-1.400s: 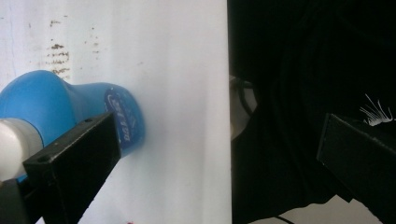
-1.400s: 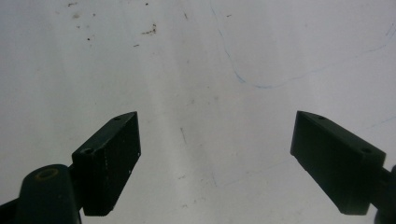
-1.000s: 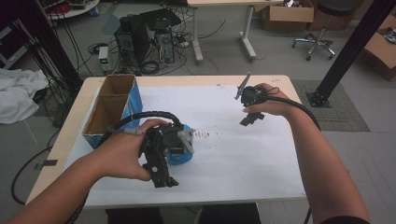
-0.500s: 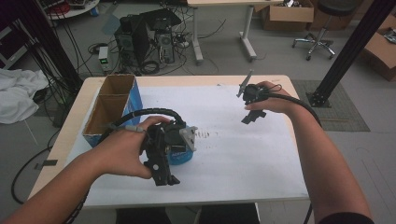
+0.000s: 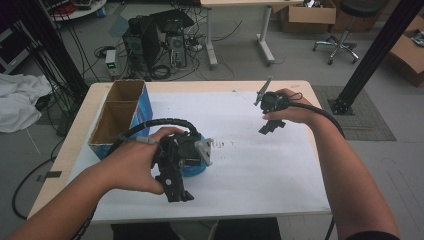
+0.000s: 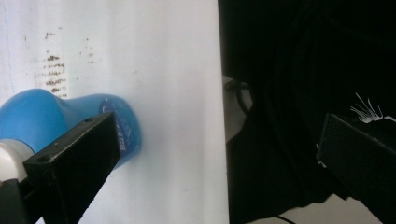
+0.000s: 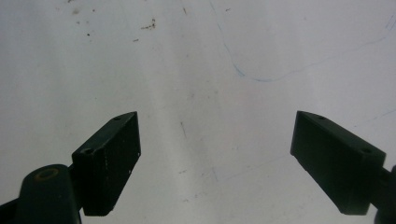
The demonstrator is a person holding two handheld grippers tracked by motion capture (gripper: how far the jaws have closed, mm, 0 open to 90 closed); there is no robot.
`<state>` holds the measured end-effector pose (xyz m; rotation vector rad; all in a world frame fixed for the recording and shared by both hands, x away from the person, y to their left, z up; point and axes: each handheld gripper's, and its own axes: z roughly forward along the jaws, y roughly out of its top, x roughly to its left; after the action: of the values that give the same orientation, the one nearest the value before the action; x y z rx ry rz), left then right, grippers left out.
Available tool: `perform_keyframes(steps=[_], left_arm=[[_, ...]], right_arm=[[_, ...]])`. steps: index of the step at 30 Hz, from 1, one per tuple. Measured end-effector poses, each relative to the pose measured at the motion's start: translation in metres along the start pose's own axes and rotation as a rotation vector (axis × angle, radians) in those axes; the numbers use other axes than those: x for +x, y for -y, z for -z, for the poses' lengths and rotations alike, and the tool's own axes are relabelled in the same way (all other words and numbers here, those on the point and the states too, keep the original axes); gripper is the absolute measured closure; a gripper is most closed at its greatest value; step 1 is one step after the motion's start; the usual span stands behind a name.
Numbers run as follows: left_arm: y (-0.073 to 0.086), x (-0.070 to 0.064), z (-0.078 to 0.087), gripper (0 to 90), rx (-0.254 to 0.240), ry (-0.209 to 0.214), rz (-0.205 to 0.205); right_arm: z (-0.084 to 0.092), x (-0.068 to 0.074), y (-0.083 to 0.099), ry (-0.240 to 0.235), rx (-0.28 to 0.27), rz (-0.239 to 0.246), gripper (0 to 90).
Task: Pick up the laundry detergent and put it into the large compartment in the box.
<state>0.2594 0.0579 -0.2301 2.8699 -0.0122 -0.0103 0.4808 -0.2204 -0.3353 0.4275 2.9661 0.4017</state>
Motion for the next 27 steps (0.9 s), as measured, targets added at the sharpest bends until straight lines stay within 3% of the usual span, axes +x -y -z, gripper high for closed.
perform_keyframes(steps=[8, 13, 21, 27], left_arm=[[0.001, 0.0, 0.005, 0.1, -0.014, -0.021, 0.013], [0.001, 0.002, 0.012, 0.1, 0.011, -0.039, 0.035], [0.0, 0.016, 0.031, 0.1, 0.005, -0.061, 0.077], [0.001, 0.032, 0.033, 0.1, 0.019, -0.088, 0.118]], right_arm=[[-0.008, 0.0, 0.002, -0.014, 0.013, 0.004, 16.2], [-0.006, 0.001, 0.0, -0.015, -0.006, 0.015, 16.1], [-0.008, 0.005, -0.004, -0.011, -0.005, 0.027, 16.1], [-0.009, 0.007, -0.007, -0.014, -0.006, 0.037, 16.1]])
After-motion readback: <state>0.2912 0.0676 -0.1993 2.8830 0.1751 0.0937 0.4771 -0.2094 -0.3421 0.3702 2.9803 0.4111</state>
